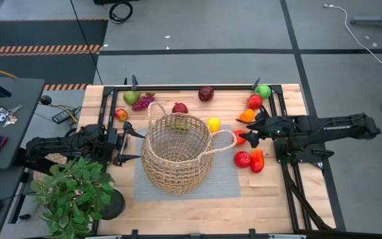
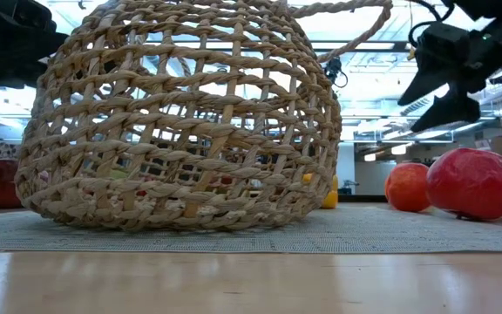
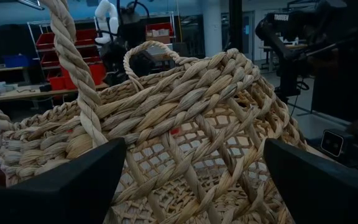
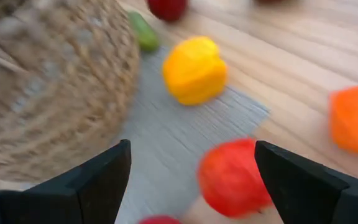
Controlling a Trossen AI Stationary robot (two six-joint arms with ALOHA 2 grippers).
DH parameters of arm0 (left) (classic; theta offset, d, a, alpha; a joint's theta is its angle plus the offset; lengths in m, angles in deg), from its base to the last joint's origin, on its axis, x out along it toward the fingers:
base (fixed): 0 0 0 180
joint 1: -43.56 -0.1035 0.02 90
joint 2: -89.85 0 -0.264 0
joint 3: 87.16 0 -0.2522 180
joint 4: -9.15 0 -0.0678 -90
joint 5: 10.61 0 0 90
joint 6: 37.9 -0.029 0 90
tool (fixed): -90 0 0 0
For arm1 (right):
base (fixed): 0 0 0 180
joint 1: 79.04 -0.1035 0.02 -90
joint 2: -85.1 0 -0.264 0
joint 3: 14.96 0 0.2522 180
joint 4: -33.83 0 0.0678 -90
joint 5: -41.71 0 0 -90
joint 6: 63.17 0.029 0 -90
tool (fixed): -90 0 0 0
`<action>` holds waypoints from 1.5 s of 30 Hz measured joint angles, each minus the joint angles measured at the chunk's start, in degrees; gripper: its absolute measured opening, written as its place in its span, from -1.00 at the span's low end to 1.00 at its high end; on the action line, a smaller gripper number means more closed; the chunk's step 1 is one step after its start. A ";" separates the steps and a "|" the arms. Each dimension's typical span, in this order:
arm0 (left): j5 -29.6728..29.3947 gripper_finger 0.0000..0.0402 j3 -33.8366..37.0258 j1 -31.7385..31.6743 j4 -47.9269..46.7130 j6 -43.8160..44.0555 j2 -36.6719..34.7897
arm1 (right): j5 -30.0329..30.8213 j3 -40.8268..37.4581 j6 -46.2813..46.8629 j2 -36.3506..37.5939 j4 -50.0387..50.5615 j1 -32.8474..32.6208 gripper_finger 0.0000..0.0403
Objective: Build produce basket
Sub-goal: Put the red apple into the brown woven basket
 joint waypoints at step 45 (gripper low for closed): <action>-0.01 0.94 0.00 0.00 0.01 0.00 -0.01 | -4.80 23.67 14.24 -27.48 26.23 -29.66 0.72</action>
